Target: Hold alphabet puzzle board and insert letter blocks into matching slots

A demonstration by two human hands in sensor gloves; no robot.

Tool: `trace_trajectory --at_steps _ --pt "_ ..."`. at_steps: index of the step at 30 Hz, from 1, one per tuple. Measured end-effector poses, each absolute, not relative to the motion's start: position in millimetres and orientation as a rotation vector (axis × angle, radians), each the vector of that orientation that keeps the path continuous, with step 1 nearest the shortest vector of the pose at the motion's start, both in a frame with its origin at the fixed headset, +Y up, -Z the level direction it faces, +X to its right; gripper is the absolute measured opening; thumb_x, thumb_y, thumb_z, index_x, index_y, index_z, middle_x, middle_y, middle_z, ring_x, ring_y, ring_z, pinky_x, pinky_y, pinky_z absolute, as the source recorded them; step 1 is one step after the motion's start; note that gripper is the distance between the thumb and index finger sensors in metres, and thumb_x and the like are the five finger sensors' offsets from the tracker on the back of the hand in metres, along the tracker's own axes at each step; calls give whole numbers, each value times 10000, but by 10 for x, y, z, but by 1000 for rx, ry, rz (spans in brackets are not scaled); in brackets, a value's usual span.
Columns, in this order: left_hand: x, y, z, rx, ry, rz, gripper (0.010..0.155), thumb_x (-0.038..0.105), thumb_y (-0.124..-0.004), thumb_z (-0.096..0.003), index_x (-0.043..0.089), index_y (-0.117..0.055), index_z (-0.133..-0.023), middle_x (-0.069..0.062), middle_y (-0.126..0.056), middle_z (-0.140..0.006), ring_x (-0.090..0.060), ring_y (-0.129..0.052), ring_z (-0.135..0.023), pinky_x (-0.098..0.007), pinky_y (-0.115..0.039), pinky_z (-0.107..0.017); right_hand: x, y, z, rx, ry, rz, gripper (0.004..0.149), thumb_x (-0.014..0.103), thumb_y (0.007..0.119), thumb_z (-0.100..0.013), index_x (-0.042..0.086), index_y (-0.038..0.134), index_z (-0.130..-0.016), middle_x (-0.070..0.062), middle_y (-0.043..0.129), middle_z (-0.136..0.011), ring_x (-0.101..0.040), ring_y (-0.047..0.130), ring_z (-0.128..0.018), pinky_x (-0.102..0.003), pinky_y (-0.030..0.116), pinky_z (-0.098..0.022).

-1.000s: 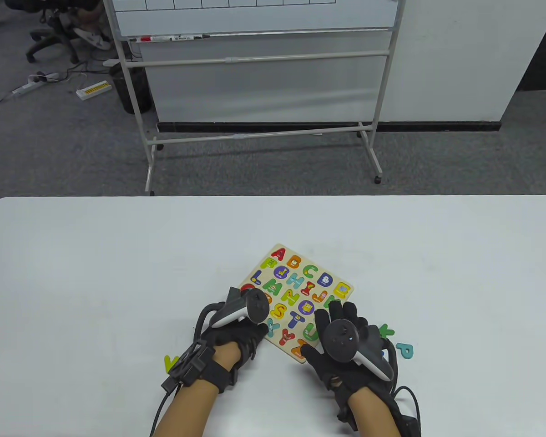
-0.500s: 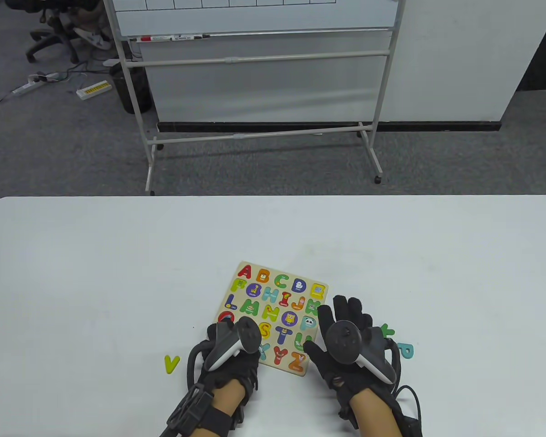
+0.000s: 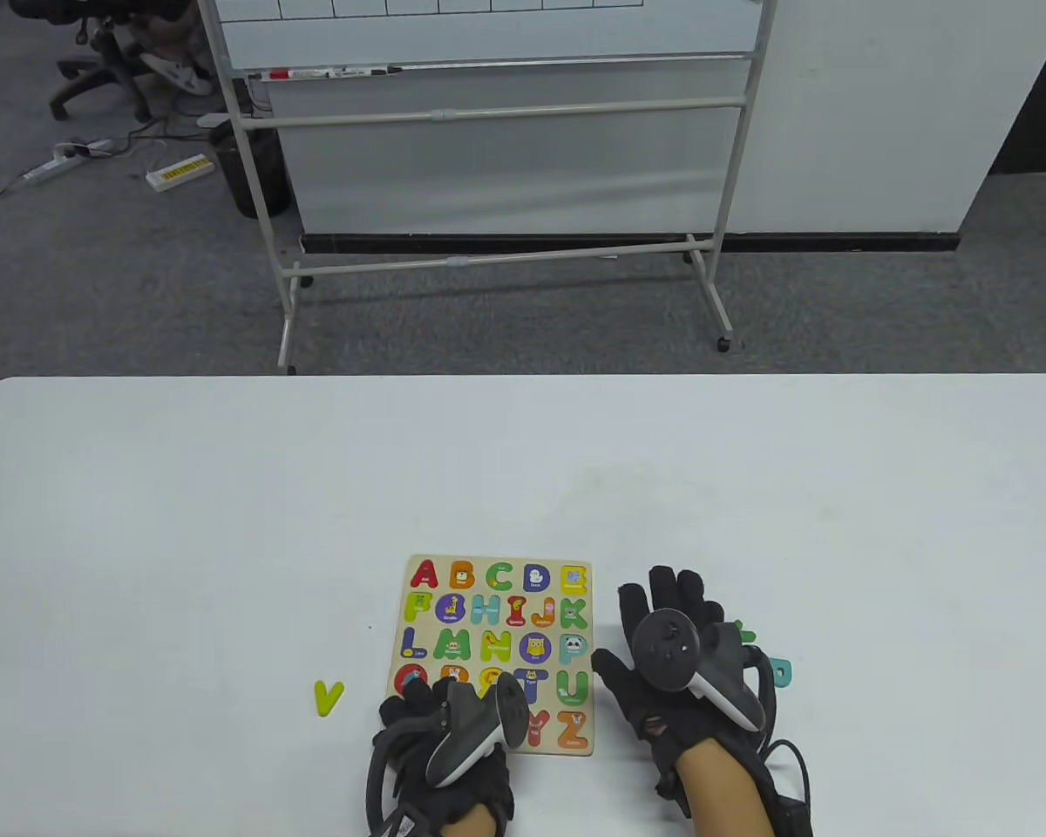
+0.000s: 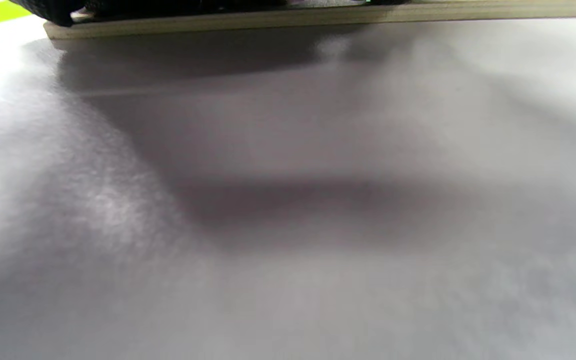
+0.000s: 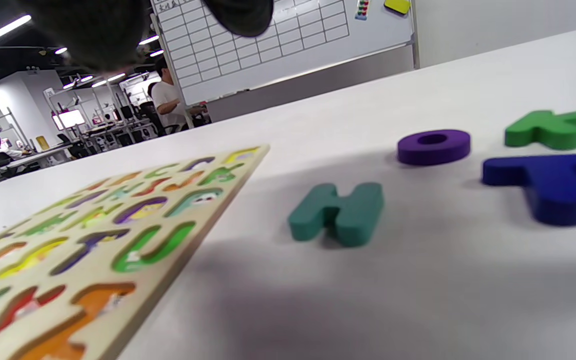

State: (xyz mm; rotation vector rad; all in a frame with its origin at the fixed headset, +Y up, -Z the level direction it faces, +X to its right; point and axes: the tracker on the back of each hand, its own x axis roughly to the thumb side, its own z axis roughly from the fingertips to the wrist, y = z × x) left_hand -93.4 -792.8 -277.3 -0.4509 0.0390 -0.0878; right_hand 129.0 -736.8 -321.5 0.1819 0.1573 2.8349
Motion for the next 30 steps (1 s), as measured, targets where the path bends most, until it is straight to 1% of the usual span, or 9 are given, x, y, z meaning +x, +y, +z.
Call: trace_trajectory --at_steps 3,7,10,12,16,17,19,24,30 --pt "-928 -7934 -2750 -441 39 -95 763 429 -484 -514 -104 -293 -1026 -466 -321 -1025 -736 -468 -890 -732 -577 -594 1270 -7375 -3210 190 173 2835 844 612 654 -496 187 337 -1154 -158 136 -1190 -430 65 -1078 -596 167 -728" --pt "-927 -7935 -2755 -442 38 -93 762 430 -489 -516 -102 -297 -1027 -467 -326 -1024 -740 -472 -887 -733 -582 -595 1244 -7316 -3170 211 161 2821 834 608 664 -494 201 357 -1154 -174 178 -1196 -455 113 -1091 -671 198 -714" --pt "-936 -7939 -2761 -444 33 -91 763 437 -495 -519 -98 -304 -1030 -461 -332 -1027 -736 -478 -889 -728 -589 -597 1212 -7205 -3125 227 79 2833 814 592 695 -490 211 417 -1153 -174 296 -1208 -460 226 -1118 -699 228 -714" --pt "-940 -7942 -2765 -448 25 -93 767 439 -497 -518 -99 -305 -1031 -460 -334 -1028 -736 -482 -889 -724 -593 -598 1159 -7171 -3149 253 36 2931 798 582 721 -480 208 475 -1140 -158 451 -1198 -457 388 -1124 -714 289 -718" --pt "-939 -7938 -2758 -451 18 -99 771 435 -492 -516 -108 -298 -1029 -460 -327 -1029 -739 -480 -889 -725 -593 -598 1020 -7330 -3236 351 210 3152 768 531 790 -461 219 541 -1116 -99 578 -1171 -406 536 -1106 -712 326 -727" --pt "-939 -7938 -2760 -454 17 -96 771 434 -494 -516 -107 -297 -1029 -463 -325 -1028 -742 -478 -887 -726 -592 -598 1007 -7386 -3250 364 298 3220 765 521 797 -463 203 550 -1114 -107 599 -1166 -388 554 -1110 -714 327 -725" --pt "-941 -7945 -2762 -455 17 -92 772 433 -495 -517 -110 -295 -1028 -464 -322 -1027 -745 -473 -886 -730 -590 -595 1018 -7462 -3245 343 346 3273 767 486 835 -450 189 568 -1105 -117 634 -1152 -399 592 -1097 -721 336 -726" --pt "-941 -7933 -2769 -459 18 -92 772 432 -498 -518 -112 -296 -1026 -466 -321 -1024 -747 -474 -884 -730 -592 -594 1085 -7547 -3234 340 321 3291 748 412 902 -426 176 626 -1081 -118 711 -1111 -391 683 -1053 -719 381 -726" --pt "-939 -7927 -2770 -459 19 -90 772 430 -496 -517 -115 -293 -1025 -470 -319 -1021 -750 -471 -882 -734 -587 -593 1080 -7642 -3232 365 298 3325 690 373 914 -421 150 705 -1039 -133 795 -1038 -387 775 -969 -699 455 -725"
